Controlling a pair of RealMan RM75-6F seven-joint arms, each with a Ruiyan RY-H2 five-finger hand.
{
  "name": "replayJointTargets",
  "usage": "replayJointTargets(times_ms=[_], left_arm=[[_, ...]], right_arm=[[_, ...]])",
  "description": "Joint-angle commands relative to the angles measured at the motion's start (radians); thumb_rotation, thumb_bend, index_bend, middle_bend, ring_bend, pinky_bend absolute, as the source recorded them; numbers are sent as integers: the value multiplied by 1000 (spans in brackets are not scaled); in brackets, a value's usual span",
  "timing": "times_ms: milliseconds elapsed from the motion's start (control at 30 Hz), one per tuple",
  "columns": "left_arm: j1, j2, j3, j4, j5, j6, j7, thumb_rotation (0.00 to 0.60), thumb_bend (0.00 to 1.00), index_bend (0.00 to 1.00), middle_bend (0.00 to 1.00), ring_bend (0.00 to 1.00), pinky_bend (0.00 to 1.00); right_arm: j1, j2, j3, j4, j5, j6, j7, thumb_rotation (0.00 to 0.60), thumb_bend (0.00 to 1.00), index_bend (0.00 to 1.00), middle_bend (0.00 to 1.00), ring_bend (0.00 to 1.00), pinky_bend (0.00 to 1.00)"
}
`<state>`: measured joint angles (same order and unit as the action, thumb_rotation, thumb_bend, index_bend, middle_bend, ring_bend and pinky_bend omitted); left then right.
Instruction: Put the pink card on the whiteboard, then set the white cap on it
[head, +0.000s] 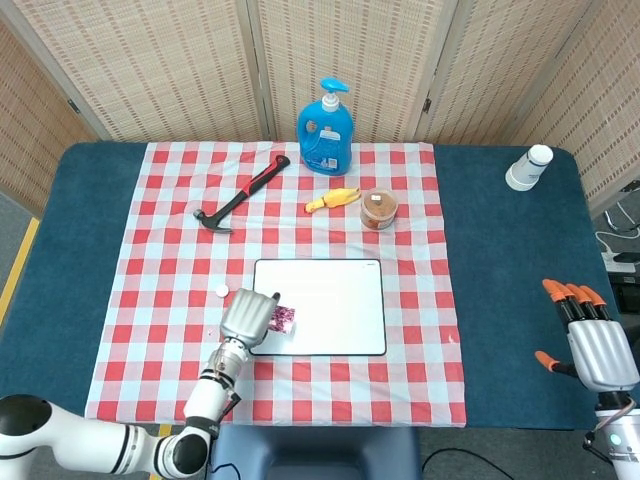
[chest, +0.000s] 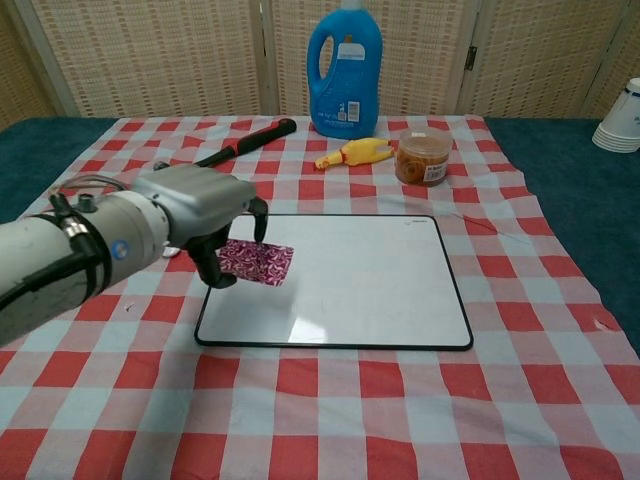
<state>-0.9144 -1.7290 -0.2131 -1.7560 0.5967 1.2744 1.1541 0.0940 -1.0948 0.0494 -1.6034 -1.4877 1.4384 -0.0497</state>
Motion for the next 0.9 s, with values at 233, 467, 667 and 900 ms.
replayJointTargets(times_ms=[233, 467, 667, 900], left_arm=[[-145, -200, -102, 244, -82, -47, 30, 600, 302, 358, 999, 1000, 1000], [-193, -241, -137, 372, -100, -87, 17, 600, 303, 357, 999, 1000, 1000], [-189, -263, -124, 447, -121, -124, -18, 600, 303, 335, 998, 1000, 1000], [-176, -281, -107, 480, -87, -142, -77, 600, 219, 271, 995, 1000, 1000]], right_arm=[[6, 12, 9, 13, 9, -13, 43, 600, 15, 13, 122, 77, 132], [8, 14, 7, 17, 3, -16, 54, 600, 15, 15, 122, 77, 132], [14, 12, 9, 23, 8, -28, 56, 600, 16, 15, 122, 77, 132], [15, 9, 10, 23, 13, -29, 52, 600, 15, 15, 122, 77, 132]])
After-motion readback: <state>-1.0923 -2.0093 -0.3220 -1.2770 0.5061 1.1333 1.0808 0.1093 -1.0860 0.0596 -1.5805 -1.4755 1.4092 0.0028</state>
